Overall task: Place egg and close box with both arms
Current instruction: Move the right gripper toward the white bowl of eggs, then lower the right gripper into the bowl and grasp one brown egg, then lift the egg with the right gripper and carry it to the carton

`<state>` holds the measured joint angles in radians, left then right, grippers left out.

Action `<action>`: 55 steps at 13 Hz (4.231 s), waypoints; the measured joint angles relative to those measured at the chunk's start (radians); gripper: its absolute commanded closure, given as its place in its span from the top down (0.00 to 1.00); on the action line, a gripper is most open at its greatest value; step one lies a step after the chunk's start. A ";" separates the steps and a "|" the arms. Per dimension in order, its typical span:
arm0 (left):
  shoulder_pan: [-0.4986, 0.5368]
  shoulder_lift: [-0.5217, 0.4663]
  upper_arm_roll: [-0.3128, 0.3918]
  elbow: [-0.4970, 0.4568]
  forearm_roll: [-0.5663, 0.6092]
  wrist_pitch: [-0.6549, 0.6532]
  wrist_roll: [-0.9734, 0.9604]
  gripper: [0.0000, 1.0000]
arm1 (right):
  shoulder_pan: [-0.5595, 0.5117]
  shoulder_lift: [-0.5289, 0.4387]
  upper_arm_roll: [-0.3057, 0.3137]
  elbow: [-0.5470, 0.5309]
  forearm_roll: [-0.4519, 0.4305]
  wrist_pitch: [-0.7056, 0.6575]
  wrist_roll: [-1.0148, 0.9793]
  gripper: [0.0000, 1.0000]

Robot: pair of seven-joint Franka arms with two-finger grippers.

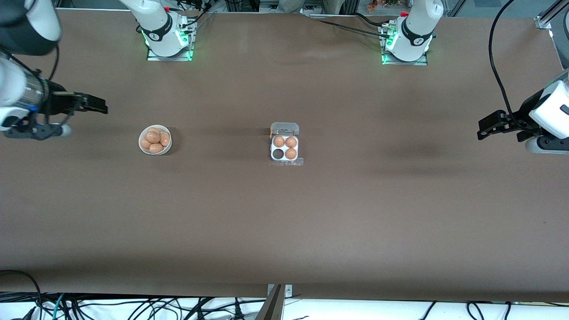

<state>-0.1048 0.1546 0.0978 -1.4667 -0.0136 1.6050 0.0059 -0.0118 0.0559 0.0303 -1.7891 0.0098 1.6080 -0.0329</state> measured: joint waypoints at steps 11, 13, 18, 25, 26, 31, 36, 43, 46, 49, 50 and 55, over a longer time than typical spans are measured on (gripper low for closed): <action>0.000 0.000 0.000 0.000 0.000 0.000 0.000 1.00 | 0.000 0.028 0.020 -0.427 0.001 0.534 0.009 1.00; 0.000 0.000 0.000 0.000 0.000 0.000 0.000 1.00 | 0.000 0.075 0.040 -0.444 0.001 0.603 0.034 1.00; 0.000 0.000 0.000 0.001 0.000 0.000 0.000 1.00 | 0.000 0.146 0.053 -0.539 0.001 0.781 0.039 0.99; 0.000 0.000 0.000 0.005 0.000 0.000 0.000 1.00 | 0.000 0.148 0.053 -0.559 0.001 0.802 0.039 0.00; 0.000 0.000 0.000 0.005 0.000 0.000 0.000 1.00 | 0.000 0.148 0.052 -0.559 0.001 0.802 0.039 0.00; 0.000 0.000 0.000 0.005 0.000 0.000 0.000 1.00 | 0.000 0.147 0.052 -0.557 0.001 0.803 0.038 0.00; 0.000 0.000 0.000 0.005 0.000 0.000 0.000 1.00 | 0.000 0.095 0.051 -0.318 0.001 0.435 0.039 0.00; 0.000 0.002 0.000 0.005 0.000 0.000 0.000 1.00 | -0.003 0.066 0.038 0.251 0.015 -0.192 0.045 0.00; 0.000 0.002 0.000 0.005 0.000 0.000 0.000 1.00 | 0.012 0.087 0.050 0.329 0.043 -0.241 0.120 0.00; 0.000 0.002 0.000 0.005 0.000 0.000 0.000 1.00 | 0.137 0.200 0.063 0.380 0.050 -0.199 0.302 0.00; 0.000 0.002 0.000 0.005 0.000 0.000 0.000 1.00 | 0.186 0.251 0.065 0.403 0.057 -0.160 0.364 0.00; 0.000 0.003 0.000 0.006 0.000 0.000 0.000 1.00 | 0.342 0.453 0.069 0.460 0.125 0.077 0.542 0.00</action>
<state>-0.1049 0.1576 0.0979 -1.4610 -0.0136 1.6050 0.0060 0.3305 0.5089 0.0995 -1.3294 0.1353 1.6848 0.5092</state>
